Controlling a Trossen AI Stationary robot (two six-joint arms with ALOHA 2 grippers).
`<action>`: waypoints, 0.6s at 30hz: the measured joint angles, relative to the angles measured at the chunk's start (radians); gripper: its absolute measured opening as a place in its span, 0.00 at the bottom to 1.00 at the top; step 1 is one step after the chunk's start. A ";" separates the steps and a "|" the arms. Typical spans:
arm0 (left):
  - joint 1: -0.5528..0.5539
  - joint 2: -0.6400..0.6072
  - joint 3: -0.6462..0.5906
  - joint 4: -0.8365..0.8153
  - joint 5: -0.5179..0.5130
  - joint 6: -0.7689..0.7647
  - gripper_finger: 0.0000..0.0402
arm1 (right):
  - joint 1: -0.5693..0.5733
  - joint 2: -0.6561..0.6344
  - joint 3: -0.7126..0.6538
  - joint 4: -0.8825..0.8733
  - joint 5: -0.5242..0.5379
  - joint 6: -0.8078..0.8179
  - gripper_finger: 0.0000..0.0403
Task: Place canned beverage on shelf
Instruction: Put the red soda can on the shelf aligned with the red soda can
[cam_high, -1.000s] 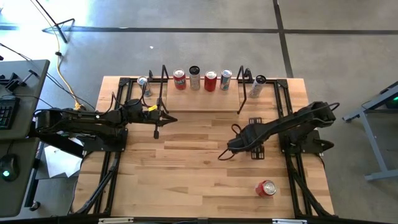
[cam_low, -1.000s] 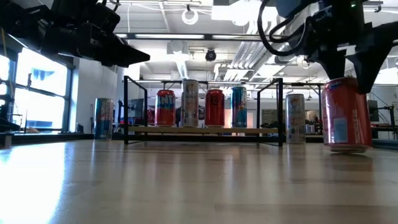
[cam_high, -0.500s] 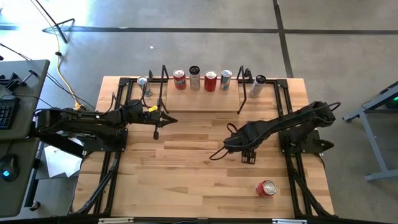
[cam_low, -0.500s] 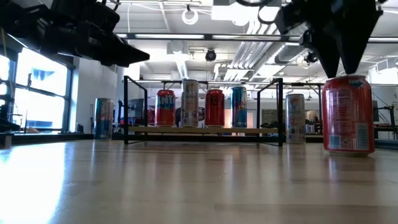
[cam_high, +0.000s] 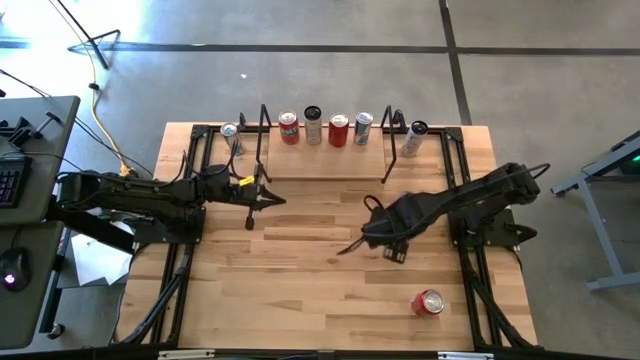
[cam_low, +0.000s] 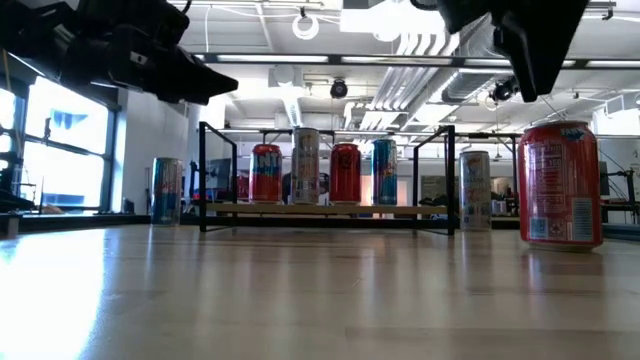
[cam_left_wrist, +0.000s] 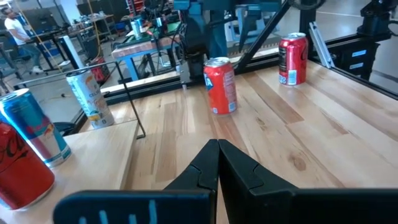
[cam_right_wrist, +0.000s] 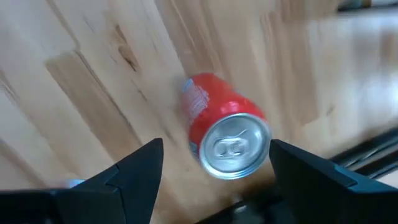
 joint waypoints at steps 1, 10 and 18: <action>-0.002 0.000 0.000 0.000 0.000 0.000 0.00 | -0.011 0.000 0.000 -0.003 -0.023 0.032 0.69; -0.025 0.000 -0.004 -0.021 -0.003 0.008 0.00 | -0.003 0.000 -0.044 -0.032 -0.014 -0.128 0.69; -0.025 0.000 -0.004 -0.015 -0.005 0.010 0.00 | 0.033 -0.010 -0.187 -0.075 -0.101 -0.087 0.66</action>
